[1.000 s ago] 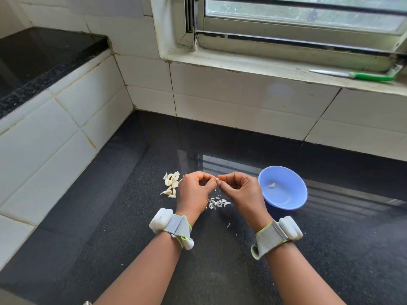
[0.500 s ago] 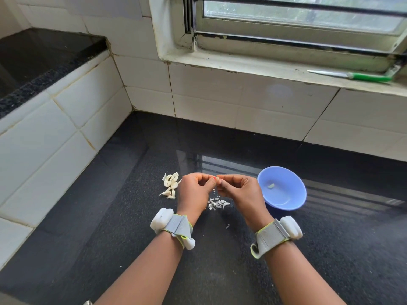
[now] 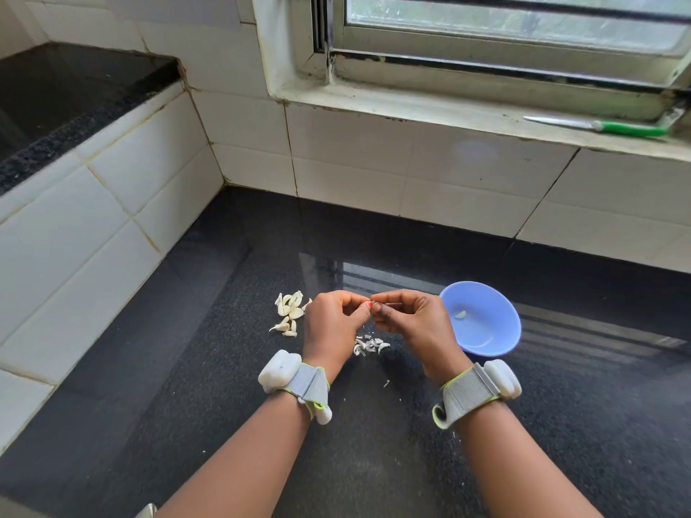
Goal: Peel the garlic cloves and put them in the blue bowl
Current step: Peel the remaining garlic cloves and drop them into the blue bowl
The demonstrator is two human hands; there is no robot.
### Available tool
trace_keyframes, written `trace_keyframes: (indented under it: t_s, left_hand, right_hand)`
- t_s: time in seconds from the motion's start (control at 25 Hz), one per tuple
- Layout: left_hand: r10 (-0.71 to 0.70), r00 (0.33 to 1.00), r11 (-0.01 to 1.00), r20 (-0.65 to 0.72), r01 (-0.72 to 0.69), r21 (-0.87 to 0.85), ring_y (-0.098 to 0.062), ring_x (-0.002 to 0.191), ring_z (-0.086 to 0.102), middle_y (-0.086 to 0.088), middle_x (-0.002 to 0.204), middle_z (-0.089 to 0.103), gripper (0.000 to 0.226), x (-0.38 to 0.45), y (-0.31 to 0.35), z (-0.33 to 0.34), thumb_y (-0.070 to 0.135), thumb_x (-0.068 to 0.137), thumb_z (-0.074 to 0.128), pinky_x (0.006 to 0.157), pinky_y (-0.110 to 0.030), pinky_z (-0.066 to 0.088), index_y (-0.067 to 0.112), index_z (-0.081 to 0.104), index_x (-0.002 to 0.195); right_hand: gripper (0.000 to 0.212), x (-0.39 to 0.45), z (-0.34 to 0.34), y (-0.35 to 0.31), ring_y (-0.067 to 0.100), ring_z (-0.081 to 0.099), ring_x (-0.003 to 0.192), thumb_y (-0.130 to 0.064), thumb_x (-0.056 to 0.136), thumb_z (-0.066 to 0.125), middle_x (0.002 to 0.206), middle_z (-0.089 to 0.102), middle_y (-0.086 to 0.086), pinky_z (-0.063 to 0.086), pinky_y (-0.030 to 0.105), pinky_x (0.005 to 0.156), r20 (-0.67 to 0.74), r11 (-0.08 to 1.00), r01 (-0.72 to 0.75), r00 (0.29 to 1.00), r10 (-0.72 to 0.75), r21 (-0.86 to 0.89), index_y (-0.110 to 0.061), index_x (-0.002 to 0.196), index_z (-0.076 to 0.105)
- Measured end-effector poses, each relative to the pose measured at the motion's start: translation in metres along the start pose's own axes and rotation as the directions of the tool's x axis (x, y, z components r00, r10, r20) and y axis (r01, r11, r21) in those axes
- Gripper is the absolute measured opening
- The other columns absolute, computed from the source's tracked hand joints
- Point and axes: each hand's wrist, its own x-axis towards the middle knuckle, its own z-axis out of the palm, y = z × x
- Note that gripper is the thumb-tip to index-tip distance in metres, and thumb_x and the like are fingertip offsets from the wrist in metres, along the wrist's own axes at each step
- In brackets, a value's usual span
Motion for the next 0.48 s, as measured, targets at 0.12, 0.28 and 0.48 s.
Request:
trace_keyframes:
  t_s: [0.12, 0.28, 0.48]
  left_hand:
    - [0.014, 1.000, 1.000, -0.016, -0.013, 0.013, -0.010, 0.069, 0.066, 0.002, 0.074, 0.072, 0.008, -0.0021, -0.0011, 0.0002, 0.023, 0.081, 0.073, 0.066, -0.031, 0.055, 0.016, 0.075, 0.083]
    - [0.039, 0.999, 0.997, -0.032, -0.037, 0.061, -0.005, 0.066, 0.061, 0.005, 0.073, 0.069, 0.011, -0.0033, -0.0006, -0.0002, 0.027, 0.082, 0.071, 0.060, -0.020, 0.048, 0.016, 0.073, 0.082]
    - [0.074, 0.997, 0.991, -0.013, -0.072, 0.112, -0.007, 0.070, 0.060, 0.004, 0.077, 0.068, 0.008, -0.0029, -0.0017, -0.0016, 0.024, 0.083, 0.069, 0.060, -0.018, 0.046, 0.017, 0.071, 0.079]
  right_hand:
    - [0.011, 0.0004, -0.0017, 0.0016, 0.015, 0.069, 0.072, -0.006, 0.082, 0.074, 0.079, 0.075, 0.010, 0.055, 0.025, 0.067, 0.024, 1.000, 0.006, 1.000, -0.005, -0.020, -0.011, 0.091, 0.076]
    - [0.012, -0.0011, 0.0023, 0.0027, 0.015, 0.070, 0.075, -0.007, 0.083, 0.072, 0.082, 0.076, 0.008, 0.058, 0.027, 0.071, 0.024, 1.000, 0.001, 1.000, -0.002, 0.019, -0.010, 0.094, 0.075]
    - [0.013, -0.0018, 0.0040, 0.0032, 0.016, 0.069, 0.075, -0.008, 0.083, 0.072, 0.083, 0.075, 0.009, 0.060, 0.028, 0.073, 0.040, 0.997, -0.049, 0.998, 0.047, 0.053, -0.006, 0.096, 0.073]
